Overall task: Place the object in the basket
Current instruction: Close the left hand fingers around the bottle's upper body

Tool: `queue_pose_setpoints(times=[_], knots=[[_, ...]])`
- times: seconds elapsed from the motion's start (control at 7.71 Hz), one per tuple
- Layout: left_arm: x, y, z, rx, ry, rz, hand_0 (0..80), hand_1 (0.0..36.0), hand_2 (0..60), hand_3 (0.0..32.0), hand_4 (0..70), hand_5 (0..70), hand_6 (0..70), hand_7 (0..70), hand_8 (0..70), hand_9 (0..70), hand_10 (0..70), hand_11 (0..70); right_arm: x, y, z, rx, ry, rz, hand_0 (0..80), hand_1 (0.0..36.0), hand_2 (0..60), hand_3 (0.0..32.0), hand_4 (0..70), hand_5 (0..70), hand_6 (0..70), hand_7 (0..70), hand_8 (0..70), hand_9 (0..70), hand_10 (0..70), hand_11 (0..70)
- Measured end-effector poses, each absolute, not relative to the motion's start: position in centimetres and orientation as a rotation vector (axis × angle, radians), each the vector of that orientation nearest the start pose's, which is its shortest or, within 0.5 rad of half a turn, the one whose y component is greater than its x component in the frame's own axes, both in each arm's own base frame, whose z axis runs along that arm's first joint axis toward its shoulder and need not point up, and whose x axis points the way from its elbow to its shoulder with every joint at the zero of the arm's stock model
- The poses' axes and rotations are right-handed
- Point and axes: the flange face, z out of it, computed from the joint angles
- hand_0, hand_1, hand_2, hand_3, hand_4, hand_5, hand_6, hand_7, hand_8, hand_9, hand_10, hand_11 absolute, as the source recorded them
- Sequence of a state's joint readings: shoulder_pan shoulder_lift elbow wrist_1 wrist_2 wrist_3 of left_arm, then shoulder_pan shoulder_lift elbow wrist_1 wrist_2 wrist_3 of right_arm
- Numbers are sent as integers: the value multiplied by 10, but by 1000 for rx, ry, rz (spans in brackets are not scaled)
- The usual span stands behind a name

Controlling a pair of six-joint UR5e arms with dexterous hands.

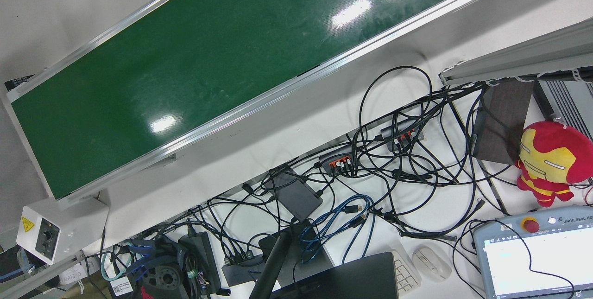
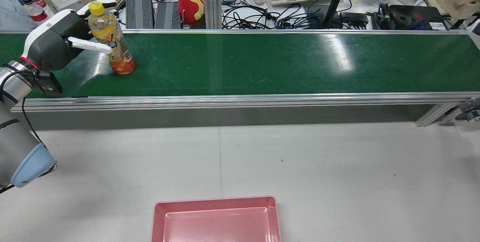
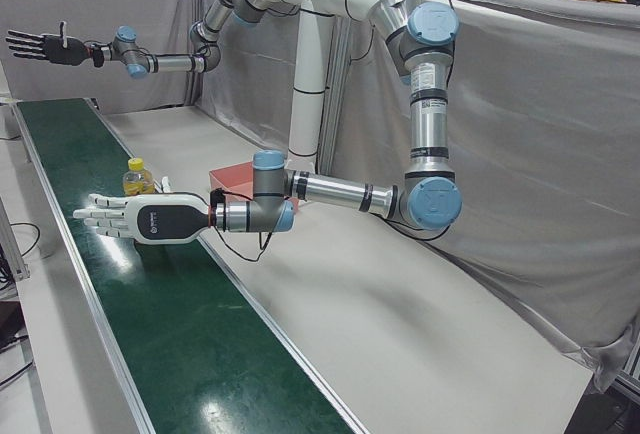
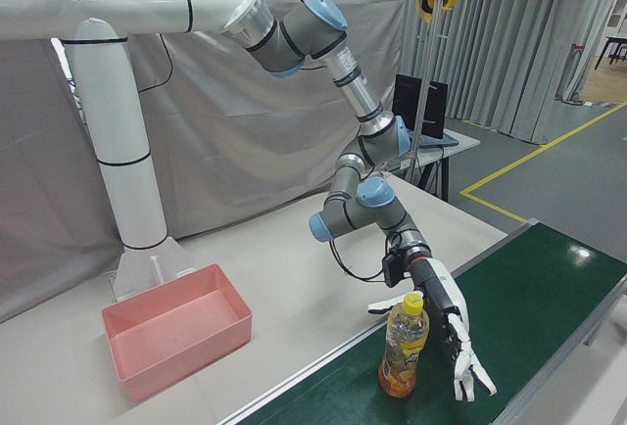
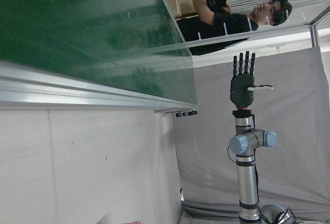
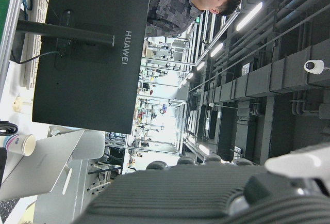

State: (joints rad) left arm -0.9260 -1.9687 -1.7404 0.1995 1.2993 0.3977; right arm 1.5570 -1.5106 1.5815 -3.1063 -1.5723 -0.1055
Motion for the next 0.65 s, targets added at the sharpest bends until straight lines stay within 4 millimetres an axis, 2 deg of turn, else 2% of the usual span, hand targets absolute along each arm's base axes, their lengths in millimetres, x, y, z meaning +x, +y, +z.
queue_pose_setpoints(times=[0.26,0.39,0.52,0.65], knots=[[257,-592,391,-86,2313,-1516,597,210,0,0,78,292,0,30,104,132,114,191,126,-528,647,-108,2396,-2152,0,0,0,0,0,0,0,0,0,0,0,0],[260,-592,387,-91,2314,-1514,609,215,0,0,117,345,0,40,116,149,134,219,126,-528,647,-109,2395,-2152,0,0,0,0,0,0,0,0,0,0,0,0],[261,-592,385,-94,2316,-1512,603,217,64,0,223,483,28,72,153,200,183,288,126,-528,648,-109,2395,-2152,0,0,0,0,0,0,0,0,0,0,0,0],[261,-592,381,-98,2318,-1514,607,203,139,0,377,653,154,208,319,426,345,504,126,-528,648,-109,2395,-2153,0,0,0,0,0,0,0,0,0,0,0,0]])
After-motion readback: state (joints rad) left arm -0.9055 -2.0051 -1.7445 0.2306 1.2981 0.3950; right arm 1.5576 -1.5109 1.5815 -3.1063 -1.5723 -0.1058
